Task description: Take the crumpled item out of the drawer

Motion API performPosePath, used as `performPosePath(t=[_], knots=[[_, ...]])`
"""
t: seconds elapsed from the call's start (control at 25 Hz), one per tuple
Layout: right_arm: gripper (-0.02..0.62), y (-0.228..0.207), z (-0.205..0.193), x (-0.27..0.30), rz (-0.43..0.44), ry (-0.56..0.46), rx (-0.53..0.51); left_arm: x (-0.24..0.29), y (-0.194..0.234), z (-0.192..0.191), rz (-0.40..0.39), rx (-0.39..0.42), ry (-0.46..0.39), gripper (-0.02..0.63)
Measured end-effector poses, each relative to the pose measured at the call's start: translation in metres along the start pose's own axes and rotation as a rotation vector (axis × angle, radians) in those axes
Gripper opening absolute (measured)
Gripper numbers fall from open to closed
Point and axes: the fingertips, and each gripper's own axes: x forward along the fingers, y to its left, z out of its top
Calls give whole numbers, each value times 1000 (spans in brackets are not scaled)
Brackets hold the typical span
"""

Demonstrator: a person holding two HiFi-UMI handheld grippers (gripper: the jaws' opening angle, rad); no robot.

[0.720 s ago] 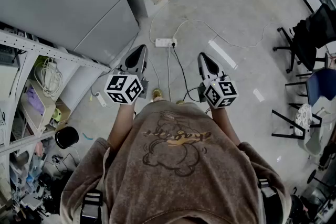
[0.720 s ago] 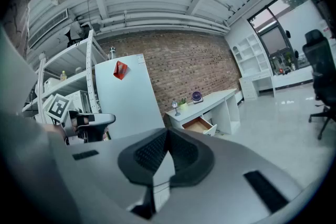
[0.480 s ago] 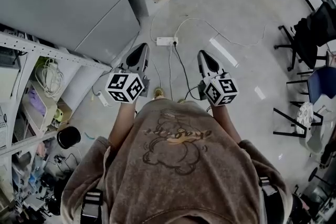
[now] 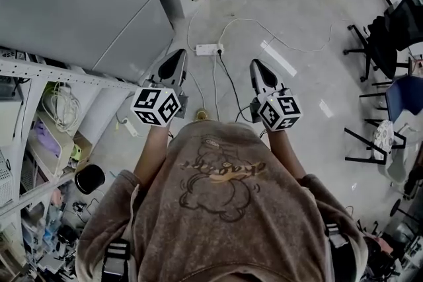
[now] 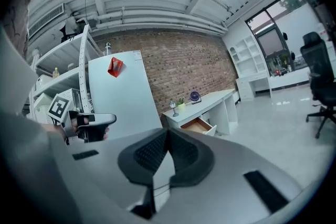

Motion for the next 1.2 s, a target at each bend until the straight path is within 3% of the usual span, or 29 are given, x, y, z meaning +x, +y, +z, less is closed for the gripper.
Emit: performPosePath(t=[0.28, 0.6, 1.2], knots=[[-3, -1, -4, 19, -87, -12, -4, 21, 18, 6, -100, 2, 6, 8], [-3, -12, -5, 29, -130, -19, -1, 41, 27, 5, -132, 0, 16, 8], [-3, -89, 21, 112, -85, -14, 18, 142, 52, 15, -91, 3, 16, 8]])
